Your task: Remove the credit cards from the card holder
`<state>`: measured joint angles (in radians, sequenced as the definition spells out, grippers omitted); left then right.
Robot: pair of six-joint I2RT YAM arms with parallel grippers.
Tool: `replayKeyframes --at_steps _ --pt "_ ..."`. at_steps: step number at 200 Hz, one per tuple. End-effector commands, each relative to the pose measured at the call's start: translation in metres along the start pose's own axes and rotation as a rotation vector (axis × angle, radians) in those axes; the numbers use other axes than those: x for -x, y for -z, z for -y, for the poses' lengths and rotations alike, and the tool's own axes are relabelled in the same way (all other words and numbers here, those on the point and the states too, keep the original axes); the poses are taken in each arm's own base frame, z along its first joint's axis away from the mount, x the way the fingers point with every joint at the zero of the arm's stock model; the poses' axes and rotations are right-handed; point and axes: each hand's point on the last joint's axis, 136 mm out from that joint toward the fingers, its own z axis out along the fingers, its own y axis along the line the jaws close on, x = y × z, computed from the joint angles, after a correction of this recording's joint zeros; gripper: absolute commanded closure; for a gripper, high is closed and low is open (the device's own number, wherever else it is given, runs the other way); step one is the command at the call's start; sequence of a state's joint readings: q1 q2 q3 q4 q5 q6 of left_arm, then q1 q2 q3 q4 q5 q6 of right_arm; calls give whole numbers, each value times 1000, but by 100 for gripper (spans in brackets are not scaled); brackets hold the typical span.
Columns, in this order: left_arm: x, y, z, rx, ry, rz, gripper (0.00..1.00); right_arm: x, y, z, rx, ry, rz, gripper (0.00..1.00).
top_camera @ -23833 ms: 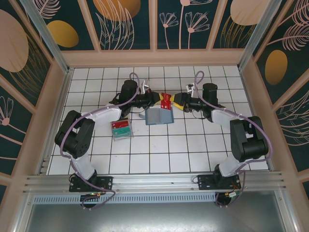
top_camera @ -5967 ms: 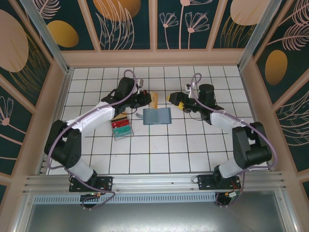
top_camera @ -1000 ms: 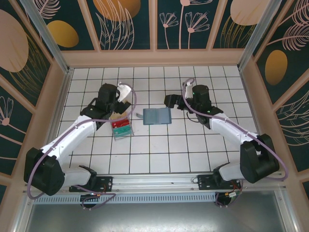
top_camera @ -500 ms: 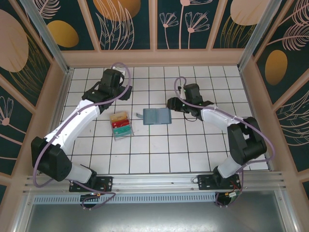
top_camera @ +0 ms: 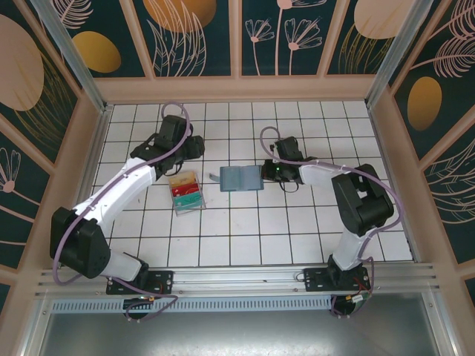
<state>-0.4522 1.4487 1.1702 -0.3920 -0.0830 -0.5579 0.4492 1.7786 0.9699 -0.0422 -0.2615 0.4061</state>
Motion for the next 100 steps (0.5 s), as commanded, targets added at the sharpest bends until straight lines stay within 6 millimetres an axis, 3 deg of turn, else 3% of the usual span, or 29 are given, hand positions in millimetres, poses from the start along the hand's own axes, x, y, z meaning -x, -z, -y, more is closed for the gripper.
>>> replayKeyframes --at_steps 1,56,100 --pt "-14 -9 29 -164 159 -36 52 -4 -8 0 -13 0 -9 100" --pt "-73 -48 73 -257 169 -186 62 -23 -21 8 -36 -14 -46 100" --pt "-108 -76 72 -200 173 -279 61 -29 -23 9 -37 -22 -57 100"
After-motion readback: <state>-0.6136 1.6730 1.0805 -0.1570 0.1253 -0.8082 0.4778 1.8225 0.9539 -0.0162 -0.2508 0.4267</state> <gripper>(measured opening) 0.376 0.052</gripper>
